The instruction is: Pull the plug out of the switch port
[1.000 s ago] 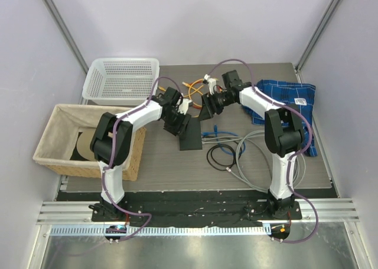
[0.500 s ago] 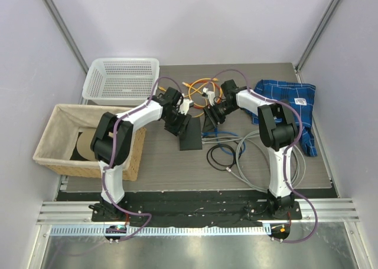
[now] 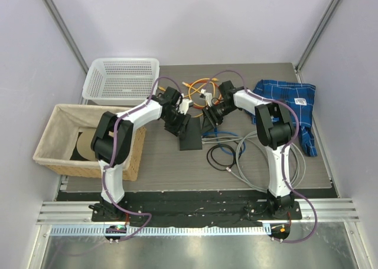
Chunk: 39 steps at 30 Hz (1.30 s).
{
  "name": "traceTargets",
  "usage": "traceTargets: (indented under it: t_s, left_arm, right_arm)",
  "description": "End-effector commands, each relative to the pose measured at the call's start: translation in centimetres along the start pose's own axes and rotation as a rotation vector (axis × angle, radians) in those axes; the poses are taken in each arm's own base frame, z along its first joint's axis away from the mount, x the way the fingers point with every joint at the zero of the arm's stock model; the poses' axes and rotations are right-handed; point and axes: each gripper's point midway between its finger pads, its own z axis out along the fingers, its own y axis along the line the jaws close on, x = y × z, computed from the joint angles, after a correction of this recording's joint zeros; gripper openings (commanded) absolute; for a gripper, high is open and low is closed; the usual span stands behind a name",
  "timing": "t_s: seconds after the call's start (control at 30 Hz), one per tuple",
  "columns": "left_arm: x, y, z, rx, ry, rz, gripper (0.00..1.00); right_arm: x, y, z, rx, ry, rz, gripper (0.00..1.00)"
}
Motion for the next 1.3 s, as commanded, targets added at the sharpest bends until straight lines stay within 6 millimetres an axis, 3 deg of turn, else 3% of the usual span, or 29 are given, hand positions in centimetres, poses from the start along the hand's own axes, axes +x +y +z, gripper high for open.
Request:
traceTargets:
  t_s: [0.0,0.2,0.43,0.77,0.97,1.27]
  left_arm:
    - [2.6,2.9,1.5,-0.099,0.093,0.004,0.48]
    - [2.6,2.9,1.5,-0.102,0.095,0.004,0.48]
    - [2.8,2.9,1.6,-0.101,0.101,0.004,0.48]
    - [2.5,3.8,1.5,-0.125,0.107,0.044,0.48]
    - [2.3,3.7,1.4,-0.124,0.105,0.045,0.48]
    - [2.7,3.7,1.5,-0.116,0.118,0.050,0.48]
  right_arm:
    - [1.7,-0.8,1.7,0.005,0.063,0.026,0.54]
    - [1.8,-1.1,2.1,-0.001,0.069,0.050,0.47]
    - [2.0,-1.0,2.4,-0.020,0.071,0.068,0.46]
    - [5.6,0.2,2.5,-0.114,0.199,0.125,0.42]
    - [4.1,-0.3,2.5,-0.128,0.143,0.163,0.46]
    - [4.2,-2.4,1.3,-0.102,0.123,0.177,0.44]
